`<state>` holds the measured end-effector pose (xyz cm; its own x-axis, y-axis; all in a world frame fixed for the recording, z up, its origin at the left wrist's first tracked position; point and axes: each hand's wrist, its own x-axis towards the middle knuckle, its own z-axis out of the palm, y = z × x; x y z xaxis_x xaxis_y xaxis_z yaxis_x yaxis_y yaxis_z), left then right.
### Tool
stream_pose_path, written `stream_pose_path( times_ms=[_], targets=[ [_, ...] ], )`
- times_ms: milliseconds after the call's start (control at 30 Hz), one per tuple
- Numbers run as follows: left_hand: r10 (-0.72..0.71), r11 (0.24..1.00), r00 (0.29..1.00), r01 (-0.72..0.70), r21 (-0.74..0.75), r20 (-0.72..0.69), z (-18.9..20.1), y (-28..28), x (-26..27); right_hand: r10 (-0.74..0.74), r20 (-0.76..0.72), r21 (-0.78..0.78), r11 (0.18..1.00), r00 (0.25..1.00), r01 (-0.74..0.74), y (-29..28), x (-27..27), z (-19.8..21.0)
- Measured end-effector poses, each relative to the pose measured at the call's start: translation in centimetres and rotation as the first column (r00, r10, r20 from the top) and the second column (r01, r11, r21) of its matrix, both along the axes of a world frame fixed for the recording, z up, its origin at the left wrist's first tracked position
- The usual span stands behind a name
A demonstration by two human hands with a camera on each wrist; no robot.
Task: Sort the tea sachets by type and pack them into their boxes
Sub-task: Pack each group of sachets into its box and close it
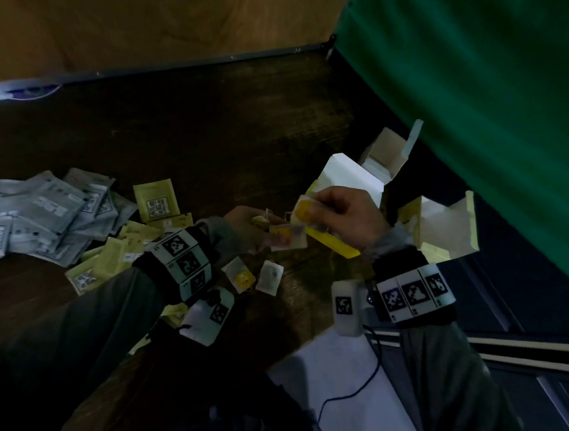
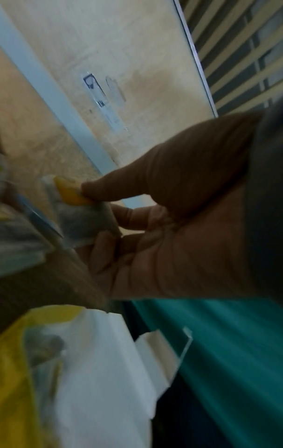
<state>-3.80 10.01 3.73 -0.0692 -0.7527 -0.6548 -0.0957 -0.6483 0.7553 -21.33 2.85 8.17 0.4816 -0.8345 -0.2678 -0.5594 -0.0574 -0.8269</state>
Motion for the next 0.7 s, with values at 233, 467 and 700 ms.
stream_pose_path(
  times_ms=[233,467,700],
  targets=[
    [-0.024,0.996,0.997,0.030,-0.084,0.072,0.6,-0.3,-0.8,0.068,-0.093,0.126,0.990,0.993,-0.056,0.9,0.9,-1.5],
    [0.298,0.954,0.896,-0.269,0.130,-0.329,0.6,0.0,-0.8,-0.126,-0.007,0.167,0.978,0.992,0.125,0.9,0.0,-2.1],
    [0.464,0.885,0.828,-0.452,0.115,-0.314,1.9,-0.1,-2.1,-0.531,0.168,0.606,0.720,0.831,0.338,2.2,1.7,-2.8]
  ],
)
